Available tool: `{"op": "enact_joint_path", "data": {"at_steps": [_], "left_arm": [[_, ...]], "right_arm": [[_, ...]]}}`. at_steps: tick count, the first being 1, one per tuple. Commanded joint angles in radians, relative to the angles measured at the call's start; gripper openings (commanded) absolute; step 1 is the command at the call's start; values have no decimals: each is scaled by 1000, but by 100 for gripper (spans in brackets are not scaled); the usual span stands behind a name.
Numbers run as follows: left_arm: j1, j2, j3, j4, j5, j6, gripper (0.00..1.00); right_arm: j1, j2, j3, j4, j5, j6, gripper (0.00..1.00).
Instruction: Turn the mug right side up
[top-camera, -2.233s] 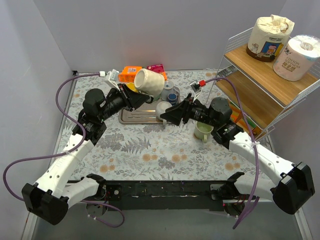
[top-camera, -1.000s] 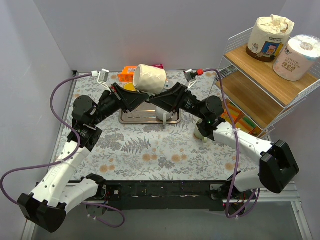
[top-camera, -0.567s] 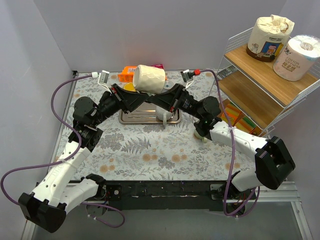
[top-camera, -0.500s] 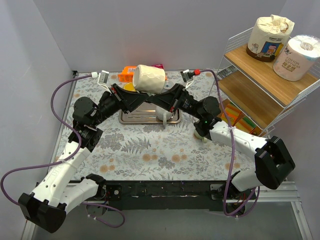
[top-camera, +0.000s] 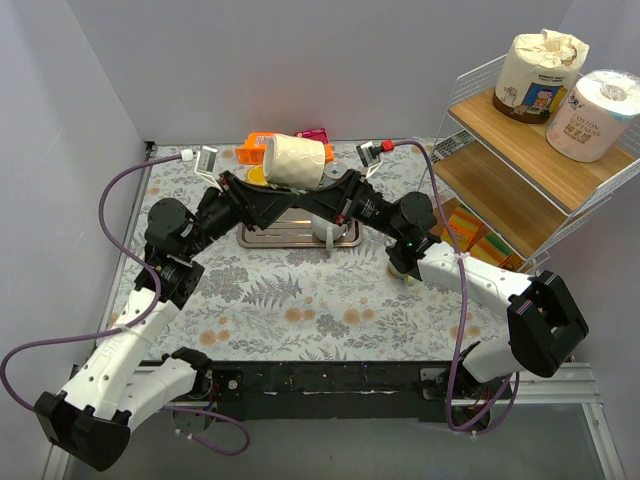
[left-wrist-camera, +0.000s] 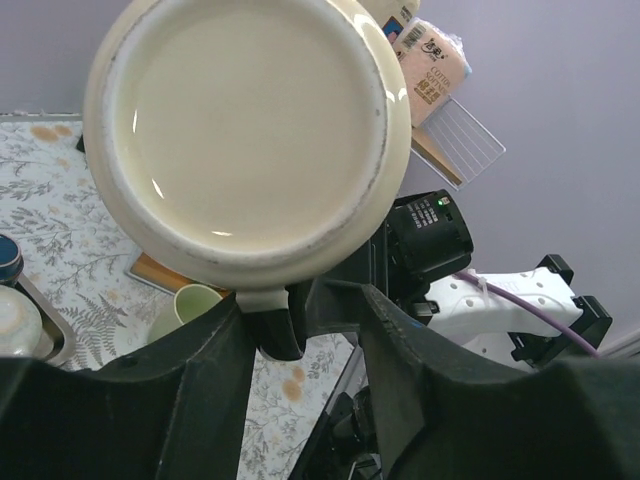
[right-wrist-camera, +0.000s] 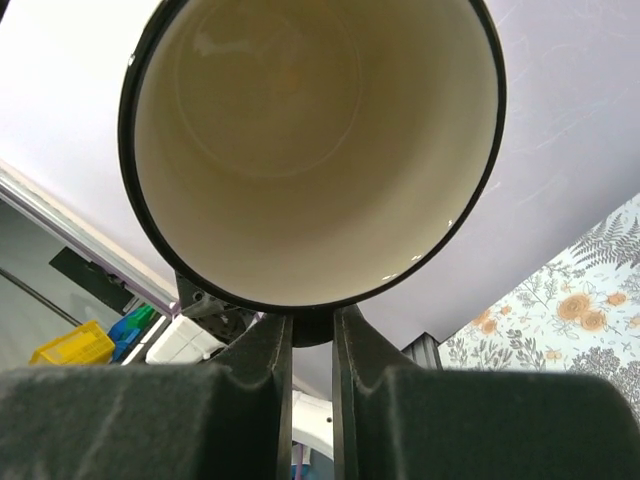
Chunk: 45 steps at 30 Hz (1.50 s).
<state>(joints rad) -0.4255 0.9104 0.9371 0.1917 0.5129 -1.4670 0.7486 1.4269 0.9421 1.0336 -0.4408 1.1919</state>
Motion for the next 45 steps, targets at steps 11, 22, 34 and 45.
{"op": "enact_joint_path", "data": {"at_steps": [11, 22, 34, 45], "left_arm": [[-4, -96, -11, -256, -198, 117, 67], [-4, -142, 77, -541, -574, 224, 84], [-4, -97, 80, -572, -654, 246, 88], [-5, -71, 54, -587, -646, 228, 89]], "right_arm": [[3, -71, 29, -96, 71, -133, 1], [3, -305, 35, -870, 260, -549, 1], [3, -424, -2, -1441, 355, -646, 1], [3, -339, -88, -1503, 436, -683, 1]]}}
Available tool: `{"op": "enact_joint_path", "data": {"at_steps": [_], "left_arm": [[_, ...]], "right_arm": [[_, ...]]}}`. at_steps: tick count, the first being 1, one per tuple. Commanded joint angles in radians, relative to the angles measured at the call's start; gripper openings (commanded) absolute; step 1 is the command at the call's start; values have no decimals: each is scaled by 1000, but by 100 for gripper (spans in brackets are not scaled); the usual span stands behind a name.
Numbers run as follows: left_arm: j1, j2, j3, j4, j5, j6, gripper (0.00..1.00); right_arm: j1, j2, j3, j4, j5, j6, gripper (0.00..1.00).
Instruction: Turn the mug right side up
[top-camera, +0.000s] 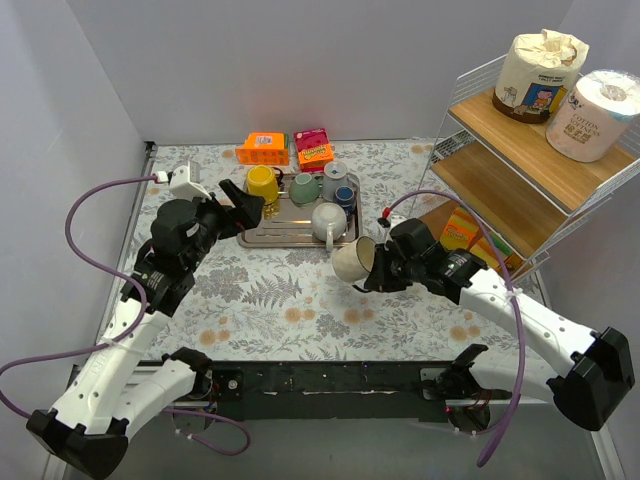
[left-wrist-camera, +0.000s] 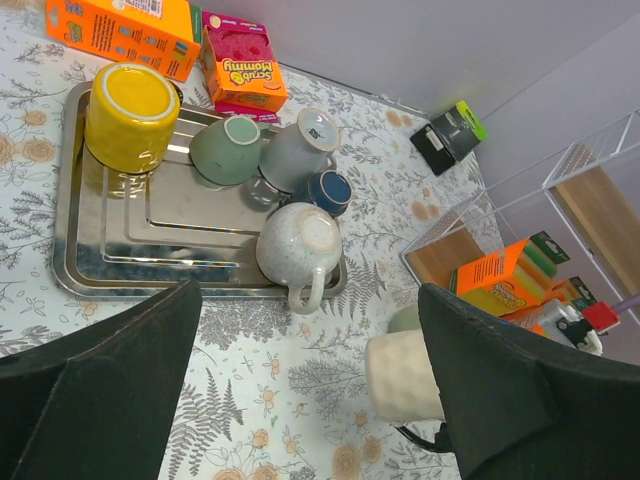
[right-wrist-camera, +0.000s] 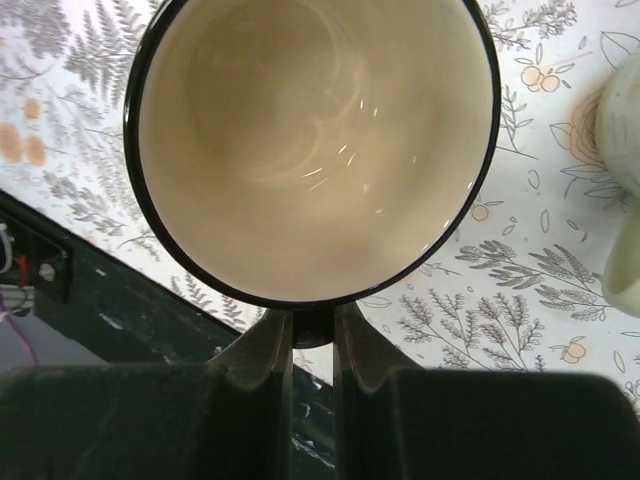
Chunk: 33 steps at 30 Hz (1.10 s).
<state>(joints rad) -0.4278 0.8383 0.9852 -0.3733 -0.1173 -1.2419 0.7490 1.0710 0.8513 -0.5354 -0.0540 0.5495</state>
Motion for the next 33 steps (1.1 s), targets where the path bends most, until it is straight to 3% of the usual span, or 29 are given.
{"op": "enact_joint_path", "data": {"at_steps": [1, 6, 20, 28, 33], "left_arm": [[-2, 4, 3, -26, -16, 1, 89], [-2, 5, -6, -36, -21, -2, 90], [-2, 16, -17, -56, -39, 2, 92], [-3, 19, -22, -61, -33, 1, 94], [-2, 27, -30, -65, -33, 10, 98]], "right_arm": [[3, 23, -1, 61, 49, -45, 1], [7, 58, -5, 54, 150, -79, 1], [35, 164, -8, 35, 252, -83, 1], [90, 259, 34, -54, 440, -88, 1], [115, 279, 58, -67, 444, -82, 1]]}}
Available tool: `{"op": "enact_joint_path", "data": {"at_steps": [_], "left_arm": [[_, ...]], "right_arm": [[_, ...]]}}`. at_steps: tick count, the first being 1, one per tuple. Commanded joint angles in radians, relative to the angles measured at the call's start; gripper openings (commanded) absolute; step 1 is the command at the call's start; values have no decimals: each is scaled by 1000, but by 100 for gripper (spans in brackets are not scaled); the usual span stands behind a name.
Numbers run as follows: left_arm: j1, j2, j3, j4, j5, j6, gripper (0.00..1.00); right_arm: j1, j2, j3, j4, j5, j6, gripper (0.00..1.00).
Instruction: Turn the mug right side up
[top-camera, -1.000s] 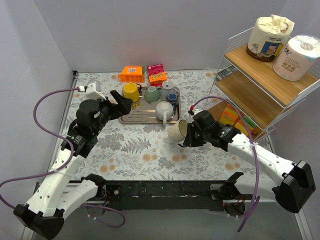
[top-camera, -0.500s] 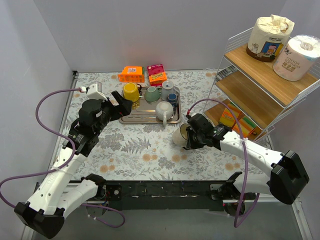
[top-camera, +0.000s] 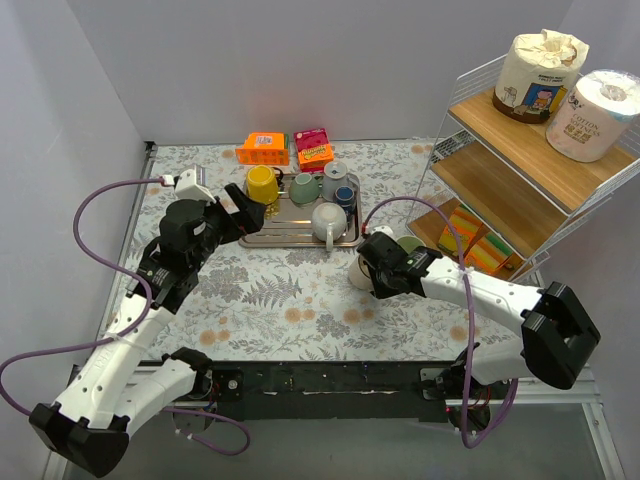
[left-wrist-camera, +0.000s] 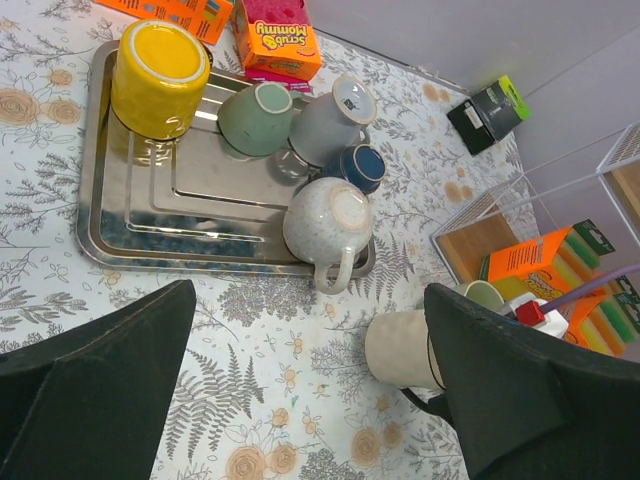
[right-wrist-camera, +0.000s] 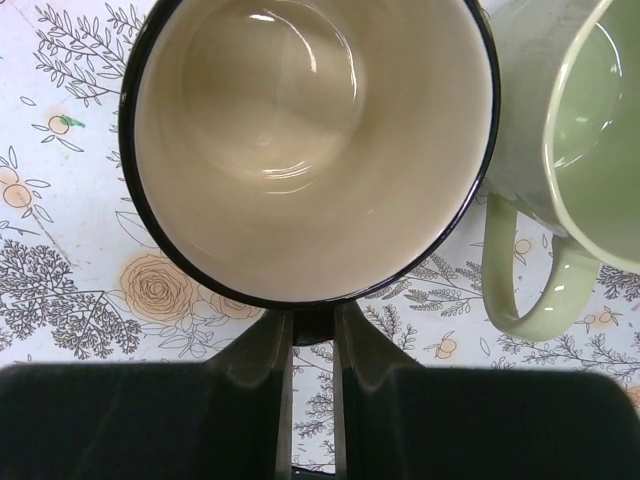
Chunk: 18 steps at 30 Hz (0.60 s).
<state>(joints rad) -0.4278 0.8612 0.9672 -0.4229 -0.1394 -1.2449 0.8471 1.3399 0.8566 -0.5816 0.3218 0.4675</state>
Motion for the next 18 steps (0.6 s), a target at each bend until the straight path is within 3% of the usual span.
{"op": "enact_joint_path", "data": {"at_steps": [1, 2, 3, 8, 16, 18], "left_arm": [[-2, 7, -10, -17, -12, 15, 98], [-3, 18, -7, -25, -12, 18, 98], [-2, 22, -2, -28, -14, 21, 98], [-2, 47, 8, -45, -25, 27, 98], [-2, 50, 2, -47, -9, 41, 98], [-2, 52, -2, -47, 15, 45, 98]], "right_arm": [[20, 16, 59, -24, 68, 0, 1], [24, 16, 64, -29, 68, -1, 2], [29, 19, 71, -34, 66, -1, 13], [36, 28, 108, -49, 60, -15, 33], [52, 38, 124, -47, 23, -20, 45], [53, 28, 128, -43, -18, -20, 54]]}}
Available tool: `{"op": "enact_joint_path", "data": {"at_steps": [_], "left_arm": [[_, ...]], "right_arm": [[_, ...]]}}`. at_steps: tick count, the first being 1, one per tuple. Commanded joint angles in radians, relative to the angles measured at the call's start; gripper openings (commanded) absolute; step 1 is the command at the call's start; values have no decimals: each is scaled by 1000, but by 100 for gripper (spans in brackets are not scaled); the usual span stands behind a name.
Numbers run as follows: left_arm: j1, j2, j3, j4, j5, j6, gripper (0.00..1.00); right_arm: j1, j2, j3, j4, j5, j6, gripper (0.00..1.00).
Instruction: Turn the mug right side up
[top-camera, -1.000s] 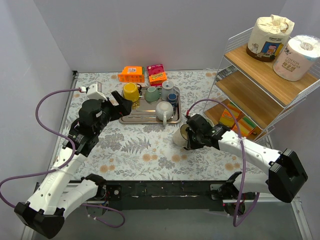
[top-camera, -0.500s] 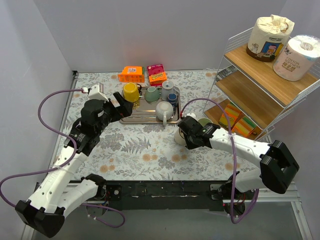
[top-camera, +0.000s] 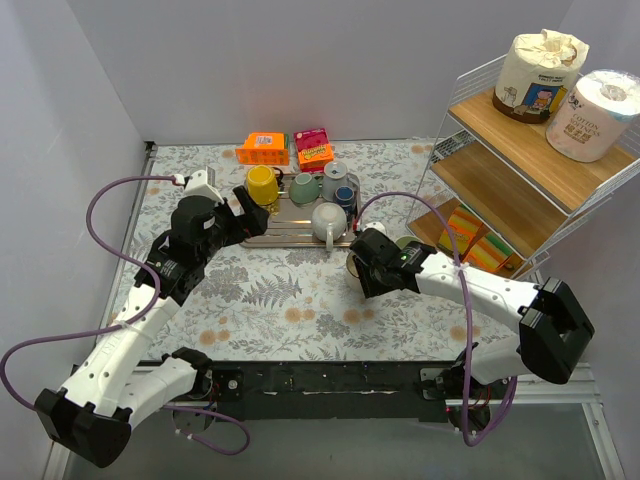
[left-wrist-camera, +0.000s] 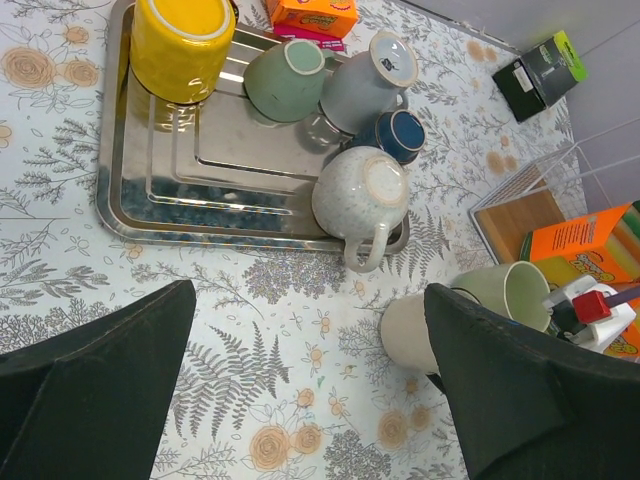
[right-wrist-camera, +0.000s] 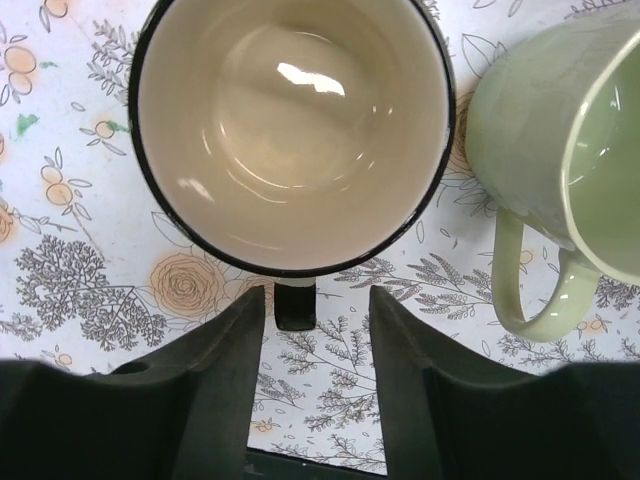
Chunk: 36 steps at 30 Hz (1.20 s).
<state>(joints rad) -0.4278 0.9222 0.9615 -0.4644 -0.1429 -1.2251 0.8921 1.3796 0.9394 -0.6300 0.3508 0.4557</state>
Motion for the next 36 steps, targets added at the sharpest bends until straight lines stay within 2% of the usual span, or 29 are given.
{"op": "enact_joint_path", "data": {"at_steps": [1, 2, 5, 7, 8, 11, 19, 22, 24, 26, 29, 30, 35, 36], "left_arm": [[-2, -5, 3, -3, 29, 29, 98], [-2, 0, -1, 1, 48, 38, 98], [-3, 20, -1, 3, 95, 42, 98], [-2, 32, 0, 4, 126, 42, 98], [-2, 49, -3, 16, 138, 41, 98], [-2, 82, 3, 47, 215, 41, 98], [-9, 223, -23, 202, 322, 12, 98], [-49, 314, -36, 288, 342, -40, 98], [-127, 375, -24, 311, 286, -56, 98], [-172, 478, 43, 297, 214, -62, 93], [-216, 599, 136, 256, 114, -57, 87], [-227, 625, 157, 248, 67, -56, 86], [-255, 777, 249, 239, 10, -50, 74], [-262, 821, 273, 237, -3, -44, 67]], "right_arm": [[7, -25, 48, 9, -62, -8, 58], [7, -34, 50, 12, -87, -8, 66], [8, -77, 75, -7, -104, -5, 77], [7, -109, 105, -16, -111, 4, 81], [8, -119, 120, -33, -113, 8, 86], [5, -145, 182, -72, -101, 38, 91], [-33, -203, 256, -60, -59, 58, 91], [-91, -211, 257, -27, -101, 20, 89], [-174, -209, 246, 10, -183, -2, 87], [-273, -205, 251, 12, -292, -5, 86], [-346, -220, 225, 44, -325, -34, 85], [-360, -226, 211, 50, -335, -51, 85], [-397, -232, 173, 55, -374, -69, 82], [-397, -244, 162, 56, -377, -65, 82]]}}
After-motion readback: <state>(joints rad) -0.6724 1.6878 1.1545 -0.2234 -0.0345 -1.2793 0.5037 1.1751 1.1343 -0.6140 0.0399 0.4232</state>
